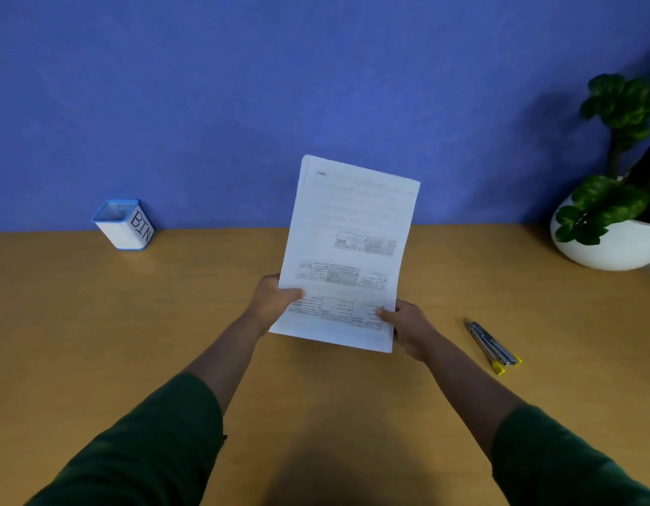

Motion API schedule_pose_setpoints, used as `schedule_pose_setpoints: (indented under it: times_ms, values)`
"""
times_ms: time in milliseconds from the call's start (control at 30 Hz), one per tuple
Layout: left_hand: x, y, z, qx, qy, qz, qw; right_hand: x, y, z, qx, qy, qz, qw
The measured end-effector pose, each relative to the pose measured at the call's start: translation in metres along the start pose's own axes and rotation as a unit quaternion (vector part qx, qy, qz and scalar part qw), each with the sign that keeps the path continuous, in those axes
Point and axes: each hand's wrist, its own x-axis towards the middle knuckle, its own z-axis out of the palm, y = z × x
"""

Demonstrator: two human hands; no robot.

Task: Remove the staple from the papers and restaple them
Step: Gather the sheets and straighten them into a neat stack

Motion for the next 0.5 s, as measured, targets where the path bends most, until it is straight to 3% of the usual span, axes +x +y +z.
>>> schedule_pose_setpoints:
  times_ms: [167, 267, 500]
  values:
    - [0.006, 0.0, 0.003, 0.055, 0.033, -0.058, 0.996, -0.01, 0.009, 0.004, -0.008, -0.038, 0.107, 0.993]
    - [0.009, 0.004, 0.002, 0.062, 0.023, -0.105, 0.992, -0.014, 0.016, 0.005, -0.007, -0.035, 0.13, 0.991]
    - [0.002, 0.02, 0.002, -0.12, -0.002, -0.163, 0.979, -0.015, 0.018, 0.021, 0.132, 0.045, 0.157, 0.978]
